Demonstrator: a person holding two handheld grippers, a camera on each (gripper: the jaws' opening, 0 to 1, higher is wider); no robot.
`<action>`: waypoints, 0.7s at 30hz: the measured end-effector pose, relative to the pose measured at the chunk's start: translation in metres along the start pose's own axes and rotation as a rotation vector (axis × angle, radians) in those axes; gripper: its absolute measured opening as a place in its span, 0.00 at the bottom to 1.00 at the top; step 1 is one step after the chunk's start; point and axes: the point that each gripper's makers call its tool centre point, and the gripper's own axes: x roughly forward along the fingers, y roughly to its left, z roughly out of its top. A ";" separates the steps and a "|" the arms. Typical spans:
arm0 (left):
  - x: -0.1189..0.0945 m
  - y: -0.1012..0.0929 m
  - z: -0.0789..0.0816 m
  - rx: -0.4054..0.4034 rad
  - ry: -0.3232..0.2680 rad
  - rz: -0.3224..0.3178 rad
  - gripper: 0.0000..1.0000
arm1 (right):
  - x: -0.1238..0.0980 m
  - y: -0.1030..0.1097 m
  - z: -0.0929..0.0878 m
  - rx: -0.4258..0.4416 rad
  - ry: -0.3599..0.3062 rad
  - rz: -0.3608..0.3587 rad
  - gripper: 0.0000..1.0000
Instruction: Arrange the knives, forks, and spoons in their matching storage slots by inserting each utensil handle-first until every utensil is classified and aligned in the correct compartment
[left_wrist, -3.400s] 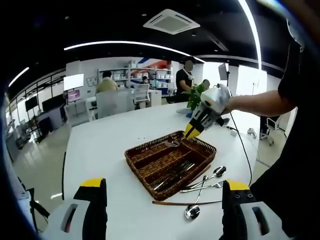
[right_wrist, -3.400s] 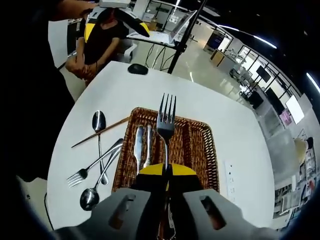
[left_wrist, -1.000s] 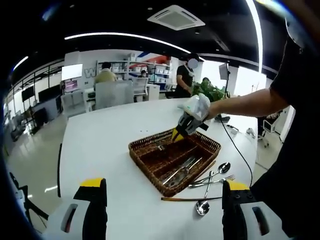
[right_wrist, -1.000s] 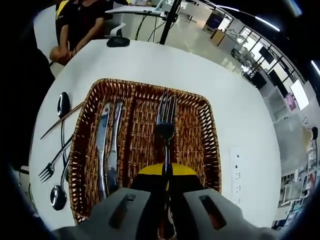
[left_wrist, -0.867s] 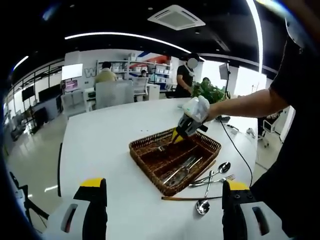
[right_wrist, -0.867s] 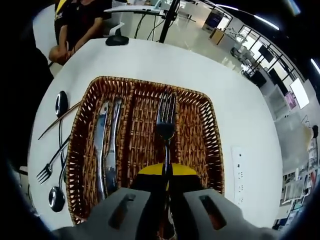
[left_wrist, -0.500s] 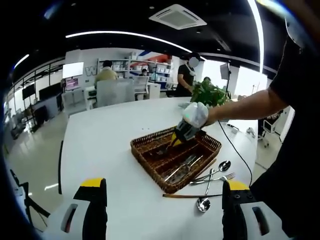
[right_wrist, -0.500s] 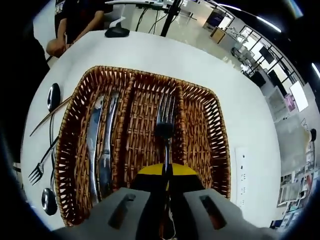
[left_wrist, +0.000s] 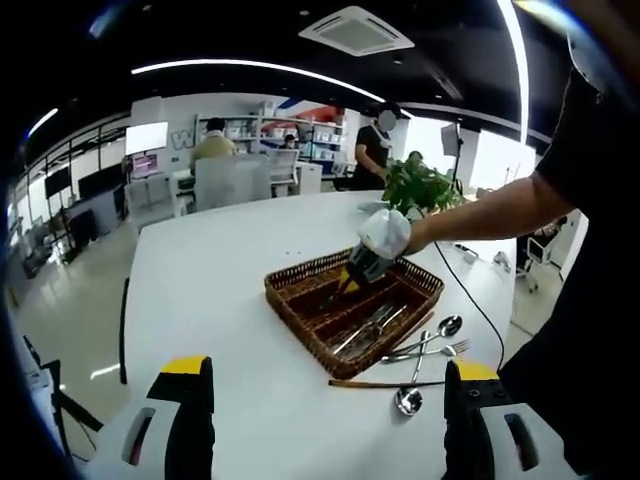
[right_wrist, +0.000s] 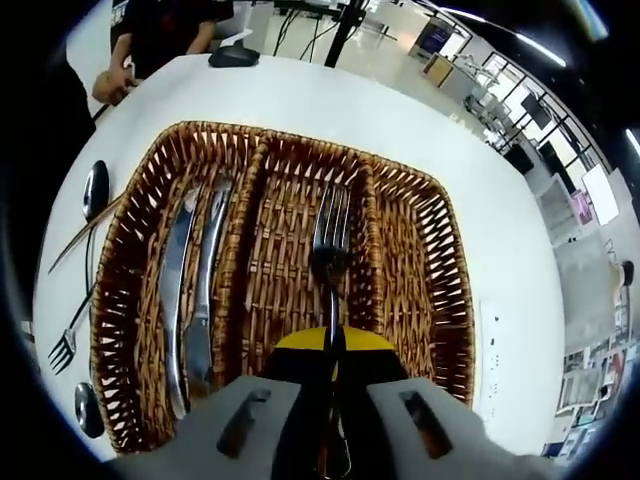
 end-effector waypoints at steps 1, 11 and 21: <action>0.000 0.000 0.000 0.000 0.000 0.001 1.00 | 0.001 0.000 -0.001 0.001 0.001 -0.001 0.00; -0.003 0.002 -0.001 0.004 0.008 -0.001 1.00 | 0.008 0.002 -0.005 -0.031 0.018 -0.006 0.01; -0.003 0.005 0.004 0.004 -0.001 -0.003 1.00 | 0.003 0.002 -0.001 -0.048 -0.018 -0.048 0.04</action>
